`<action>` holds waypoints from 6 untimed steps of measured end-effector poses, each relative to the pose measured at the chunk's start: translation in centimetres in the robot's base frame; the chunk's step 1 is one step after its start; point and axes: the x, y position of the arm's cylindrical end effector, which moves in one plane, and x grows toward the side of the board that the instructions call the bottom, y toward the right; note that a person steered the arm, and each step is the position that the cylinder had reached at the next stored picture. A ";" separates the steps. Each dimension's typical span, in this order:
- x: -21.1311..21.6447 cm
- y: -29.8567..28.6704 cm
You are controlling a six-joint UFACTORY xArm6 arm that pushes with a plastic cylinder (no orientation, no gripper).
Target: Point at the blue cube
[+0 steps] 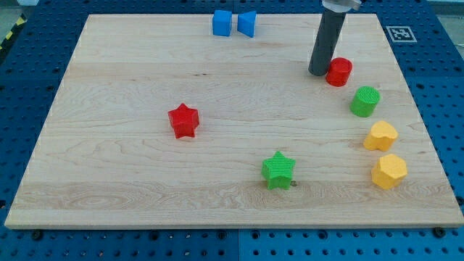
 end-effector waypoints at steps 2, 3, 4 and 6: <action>-4.6 -9.2; -6.3 -17.4; -9.8 -23.2; -14.2 -22.8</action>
